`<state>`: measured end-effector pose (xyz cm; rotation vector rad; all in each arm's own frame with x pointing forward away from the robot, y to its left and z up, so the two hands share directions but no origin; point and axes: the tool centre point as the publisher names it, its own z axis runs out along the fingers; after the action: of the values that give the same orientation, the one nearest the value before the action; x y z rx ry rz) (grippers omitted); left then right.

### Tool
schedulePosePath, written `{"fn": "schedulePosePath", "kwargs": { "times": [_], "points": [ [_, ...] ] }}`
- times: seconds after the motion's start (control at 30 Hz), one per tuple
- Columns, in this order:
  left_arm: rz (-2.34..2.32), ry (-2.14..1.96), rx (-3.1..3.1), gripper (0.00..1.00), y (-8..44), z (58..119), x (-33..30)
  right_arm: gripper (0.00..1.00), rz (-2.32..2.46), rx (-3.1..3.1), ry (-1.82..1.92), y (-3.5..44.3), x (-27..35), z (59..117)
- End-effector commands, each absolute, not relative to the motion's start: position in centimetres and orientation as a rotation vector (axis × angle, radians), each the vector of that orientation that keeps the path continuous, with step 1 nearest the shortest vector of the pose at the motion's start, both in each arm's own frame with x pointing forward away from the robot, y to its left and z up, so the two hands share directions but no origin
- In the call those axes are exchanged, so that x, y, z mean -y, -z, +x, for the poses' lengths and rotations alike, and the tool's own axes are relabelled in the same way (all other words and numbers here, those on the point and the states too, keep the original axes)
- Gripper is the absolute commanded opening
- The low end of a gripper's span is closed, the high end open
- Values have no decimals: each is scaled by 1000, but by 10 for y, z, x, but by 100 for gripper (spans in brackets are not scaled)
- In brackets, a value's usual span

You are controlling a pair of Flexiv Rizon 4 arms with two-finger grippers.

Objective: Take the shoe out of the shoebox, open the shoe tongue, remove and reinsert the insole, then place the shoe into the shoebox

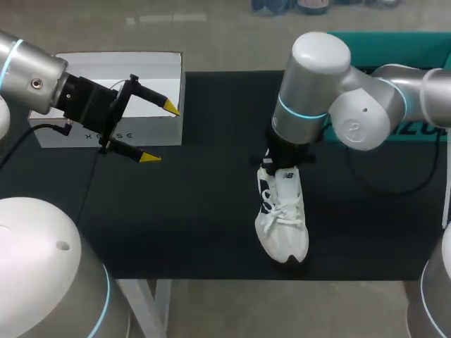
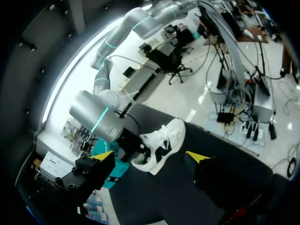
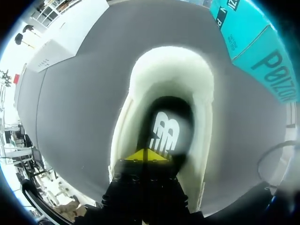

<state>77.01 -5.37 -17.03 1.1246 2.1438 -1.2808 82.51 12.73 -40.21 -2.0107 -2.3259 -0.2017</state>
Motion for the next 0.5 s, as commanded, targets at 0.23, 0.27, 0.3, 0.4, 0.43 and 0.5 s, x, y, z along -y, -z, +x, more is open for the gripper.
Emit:
{"fn": "schedulePosePath", "kwargs": {
  "times": [0.23,0.27,0.3,0.4,0.43,0.5],
  "points": [
    [1126,1278,-2146,100,170,770,53,0,-2048,2362,263,379,-126,832],
    [1126,1278,-2146,100,170,770,53,0,-2049,2369,266,376,-126,832],
    [1126,1278,-2146,100,170,770,53,0,-2050,2385,264,371,-126,834],
    [1126,1278,-2146,100,170,770,53,0,-2050,2400,255,369,-126,836],
    [1126,1278,-2146,100,170,770,53,0,-2049,2402,253,370,-125,837],
    [1126,1278,-2146,100,170,770,53,0,-2041,2413,218,377,-126,839]
  ]
}}
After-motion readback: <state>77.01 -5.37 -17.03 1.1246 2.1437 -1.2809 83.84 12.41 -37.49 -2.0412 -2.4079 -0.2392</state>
